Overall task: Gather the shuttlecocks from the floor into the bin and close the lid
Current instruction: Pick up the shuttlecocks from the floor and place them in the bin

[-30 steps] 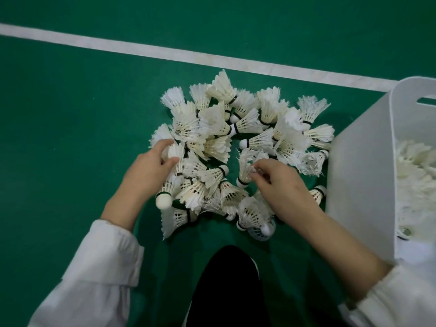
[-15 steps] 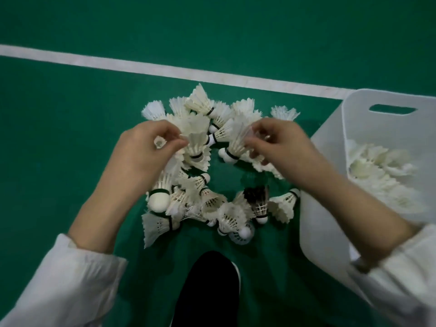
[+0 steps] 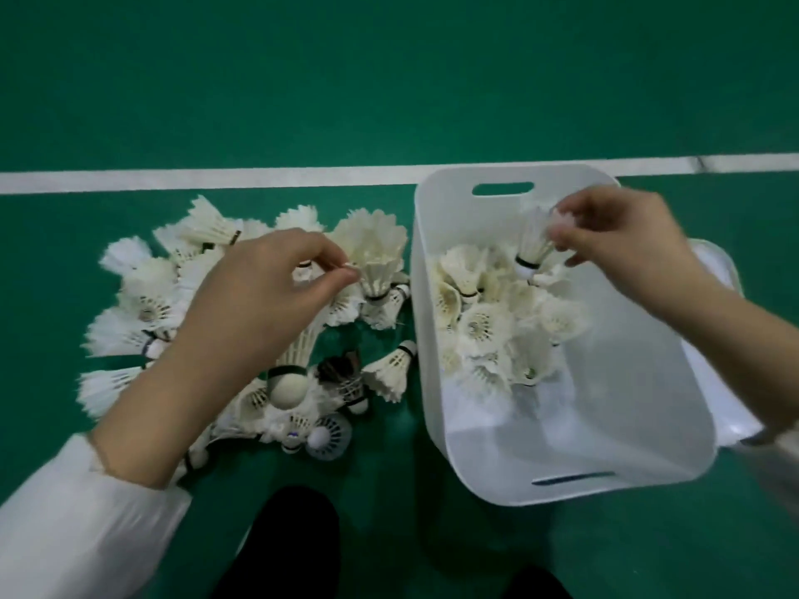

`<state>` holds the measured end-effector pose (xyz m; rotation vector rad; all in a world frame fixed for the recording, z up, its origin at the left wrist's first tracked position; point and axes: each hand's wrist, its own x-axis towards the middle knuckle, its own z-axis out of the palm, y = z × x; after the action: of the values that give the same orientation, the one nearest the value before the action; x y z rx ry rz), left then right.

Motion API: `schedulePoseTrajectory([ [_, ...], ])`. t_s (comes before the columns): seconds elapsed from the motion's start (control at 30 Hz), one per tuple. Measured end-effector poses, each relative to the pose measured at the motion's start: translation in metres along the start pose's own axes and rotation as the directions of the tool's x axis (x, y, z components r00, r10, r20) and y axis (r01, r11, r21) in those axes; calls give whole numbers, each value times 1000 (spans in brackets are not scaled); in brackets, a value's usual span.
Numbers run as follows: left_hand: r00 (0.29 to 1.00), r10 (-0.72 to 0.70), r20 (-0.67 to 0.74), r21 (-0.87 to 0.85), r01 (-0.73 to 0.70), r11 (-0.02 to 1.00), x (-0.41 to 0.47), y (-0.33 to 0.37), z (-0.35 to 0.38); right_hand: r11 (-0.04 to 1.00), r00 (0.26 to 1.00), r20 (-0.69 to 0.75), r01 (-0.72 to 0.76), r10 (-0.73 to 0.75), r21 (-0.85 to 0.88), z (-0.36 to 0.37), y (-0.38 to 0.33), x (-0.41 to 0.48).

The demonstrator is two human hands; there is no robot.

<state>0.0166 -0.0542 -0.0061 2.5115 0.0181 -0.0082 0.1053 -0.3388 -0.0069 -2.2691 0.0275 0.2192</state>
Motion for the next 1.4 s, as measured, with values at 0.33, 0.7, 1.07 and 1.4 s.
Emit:
schedulePoseTrajectory([
  [0.33,990,-109,89,76,102,992,-14,-12,34,998,979,197,55,-52,-10,62,37,5],
  [0.7,990,-75,122,36,71,997,-16,-14,42,947,938,344,147,-42,-286,106,41,9],
  [1.07,992,-23,122,18,21,1000,-19,-14,44,932,906,247,362,-343,-31,55,-23,-29],
  [1.4,999,49,20,-148,-45,988,-21,6,33,896,848,337,443,-409,-25,71,-40,-34],
])
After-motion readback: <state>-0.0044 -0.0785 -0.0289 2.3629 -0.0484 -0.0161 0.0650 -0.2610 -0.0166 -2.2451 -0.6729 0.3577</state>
